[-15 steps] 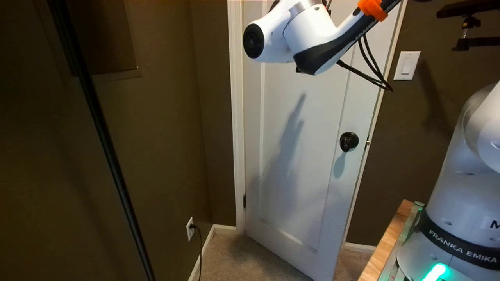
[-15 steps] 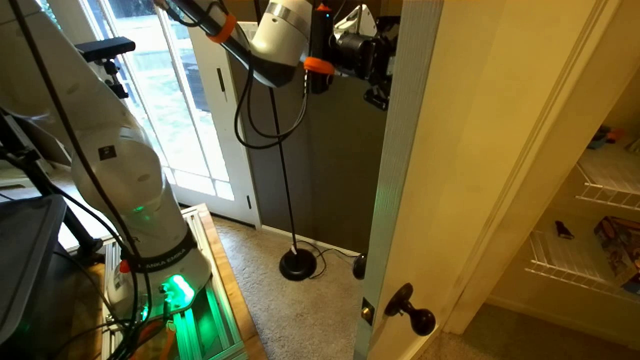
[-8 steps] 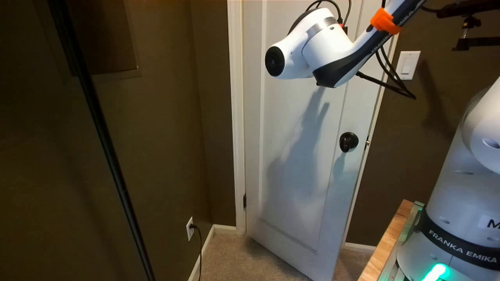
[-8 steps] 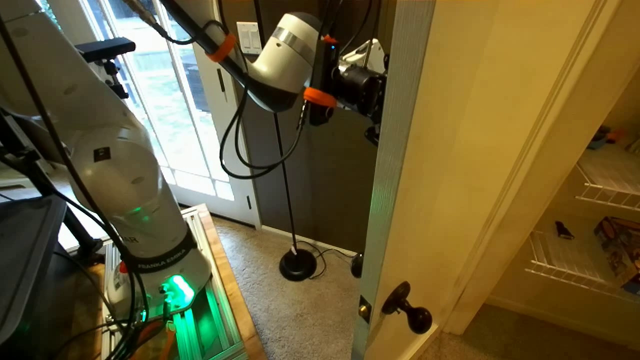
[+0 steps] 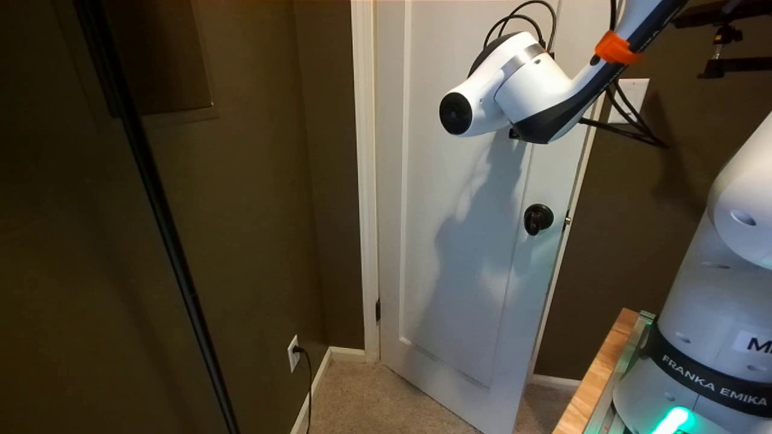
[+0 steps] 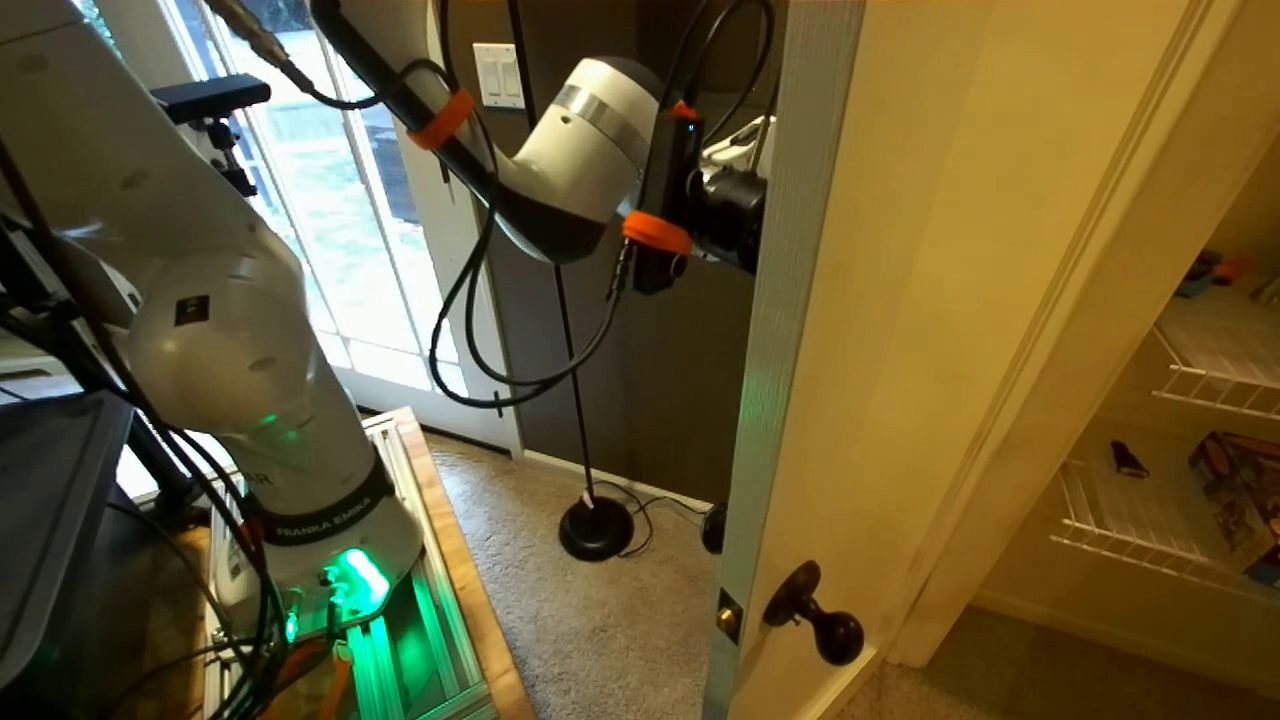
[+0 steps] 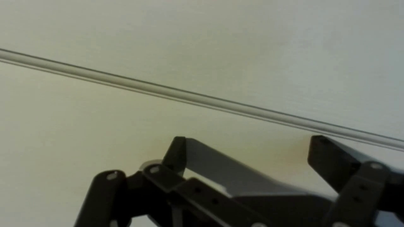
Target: Close the door
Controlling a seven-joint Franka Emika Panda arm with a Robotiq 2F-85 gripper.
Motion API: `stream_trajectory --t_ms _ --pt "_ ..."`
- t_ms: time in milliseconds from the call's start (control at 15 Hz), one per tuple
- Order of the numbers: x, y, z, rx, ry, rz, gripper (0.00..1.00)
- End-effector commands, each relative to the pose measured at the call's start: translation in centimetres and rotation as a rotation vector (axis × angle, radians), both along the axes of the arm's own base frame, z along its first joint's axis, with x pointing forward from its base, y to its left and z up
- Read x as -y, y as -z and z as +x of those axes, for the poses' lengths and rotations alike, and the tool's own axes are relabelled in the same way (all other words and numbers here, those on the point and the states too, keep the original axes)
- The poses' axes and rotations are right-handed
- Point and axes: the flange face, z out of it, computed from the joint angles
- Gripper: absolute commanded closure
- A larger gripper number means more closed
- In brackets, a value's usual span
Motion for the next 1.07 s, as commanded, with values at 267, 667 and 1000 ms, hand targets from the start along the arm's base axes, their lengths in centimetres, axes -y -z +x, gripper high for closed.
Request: stream_trajectory --t_ms 267,667,1000 --pt "5.4 1.0 0.3 0.012 -0.120 -0.077 0.00" --pt "7.4 1.5 0.1 0.029 -0.114 -0.100 0.00" --pt "8.6 2.1 0.9 0.038 -0.104 -0.107 0.00"
